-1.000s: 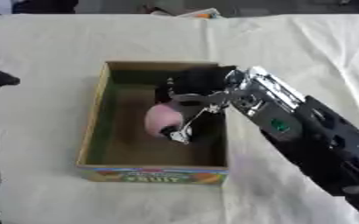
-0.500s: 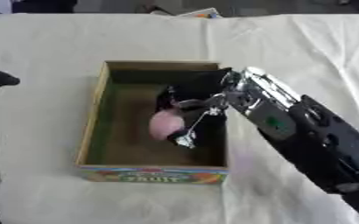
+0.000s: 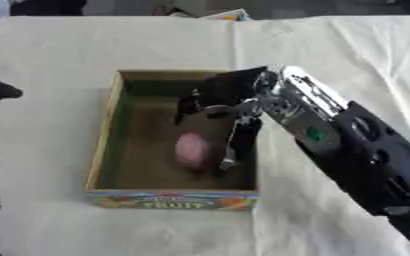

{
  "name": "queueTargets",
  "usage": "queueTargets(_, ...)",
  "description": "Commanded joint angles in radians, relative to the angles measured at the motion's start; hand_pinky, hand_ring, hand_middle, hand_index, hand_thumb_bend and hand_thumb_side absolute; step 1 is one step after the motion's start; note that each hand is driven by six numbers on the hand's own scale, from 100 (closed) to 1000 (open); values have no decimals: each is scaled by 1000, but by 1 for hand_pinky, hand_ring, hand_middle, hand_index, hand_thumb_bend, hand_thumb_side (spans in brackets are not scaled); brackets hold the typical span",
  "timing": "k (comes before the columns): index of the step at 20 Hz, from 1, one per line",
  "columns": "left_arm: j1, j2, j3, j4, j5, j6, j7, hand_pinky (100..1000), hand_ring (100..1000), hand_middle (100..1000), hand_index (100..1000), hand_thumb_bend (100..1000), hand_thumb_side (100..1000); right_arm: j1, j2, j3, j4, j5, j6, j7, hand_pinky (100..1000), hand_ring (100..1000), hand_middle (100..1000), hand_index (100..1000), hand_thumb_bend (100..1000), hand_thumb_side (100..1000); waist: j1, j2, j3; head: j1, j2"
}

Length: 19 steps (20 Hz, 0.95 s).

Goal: Pick up objects on the table and place them in the box.

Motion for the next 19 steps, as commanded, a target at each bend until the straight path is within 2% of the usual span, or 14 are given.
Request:
queueTargets(1,-2,8,-1,-15,1,0,-1,552,488,579,696,100,956,-26,-11,-24,-45,-6,-1,10,734,889,847,888,666,429,4,-20,-1,-4,-9)
queueTargets(5,-1,8,0,-15,1,-1,-1,552,489,580,696,100,955,-24,-21,-53,-104,-33,18,-9,729,880,840,884,673,467,6,-21,-4,-4,-11)
queueTargets(9,-1,7,2,-16,0,-2,1,552,489,580,696,100,954,-18,-38,-101,-189,-85,61,-37,718,866,835,886,696,524,10,-21,-8,-1,-13)
queueTargets(11,0,6,4,-16,0,-2,3,552,489,580,696,100,954,-14,-55,-140,-236,-113,89,-59,700,858,836,886,711,610,13,-21,-12,4,-13)
queueTargets(14,1,5,8,-16,-1,-3,7,552,489,580,696,100,954,-13,-82,-210,-307,-148,133,-102,696,849,834,884,743,684,16,-22,-20,13,-12)
queueTargets(18,1,4,11,-17,-2,-4,10,551,489,580,696,100,952,0,-129,-306,-403,-205,192,-161,685,832,820,893,692,813,21,-23,-29,25,-9)
queueTargets(19,1,4,11,-17,-2,-4,11,551,489,580,696,100,952,6,-144,-330,-428,-220,207,-176,685,832,820,893,692,813,22,-23,-29,27,-9)
